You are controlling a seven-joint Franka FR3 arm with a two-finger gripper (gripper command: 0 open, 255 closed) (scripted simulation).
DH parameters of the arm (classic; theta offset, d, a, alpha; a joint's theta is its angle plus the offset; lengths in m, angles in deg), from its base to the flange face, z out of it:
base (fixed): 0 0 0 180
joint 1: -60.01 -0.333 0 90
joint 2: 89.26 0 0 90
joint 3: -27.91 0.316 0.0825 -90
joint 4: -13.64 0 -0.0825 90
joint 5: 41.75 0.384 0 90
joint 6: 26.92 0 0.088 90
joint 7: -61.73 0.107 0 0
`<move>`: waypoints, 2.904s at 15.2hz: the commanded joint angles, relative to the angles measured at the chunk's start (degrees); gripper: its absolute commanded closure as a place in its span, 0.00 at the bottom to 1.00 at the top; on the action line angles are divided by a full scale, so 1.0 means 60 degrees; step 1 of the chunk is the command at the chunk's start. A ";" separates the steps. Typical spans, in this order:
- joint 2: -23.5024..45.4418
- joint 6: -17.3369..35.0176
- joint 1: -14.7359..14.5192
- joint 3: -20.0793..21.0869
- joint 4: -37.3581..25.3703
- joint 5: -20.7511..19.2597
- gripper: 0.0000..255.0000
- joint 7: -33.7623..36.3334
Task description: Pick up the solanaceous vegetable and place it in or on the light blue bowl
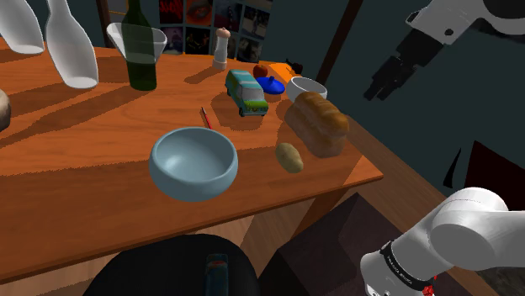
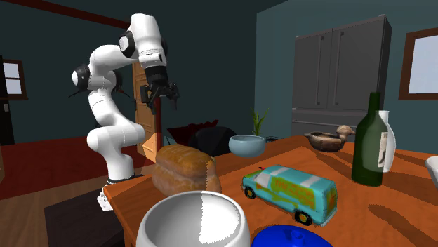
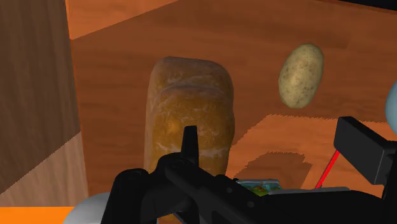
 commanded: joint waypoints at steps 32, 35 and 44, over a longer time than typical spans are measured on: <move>0.3033 0.6747 -0.0267 0.4489 0.3270 0.0759 0.00 0.3908; 0.3033 0.6746 -0.0267 0.4489 0.3269 0.0759 0.00 0.3908; 0.3032 0.6740 -0.0267 0.4490 0.3264 0.0759 1.00 0.3909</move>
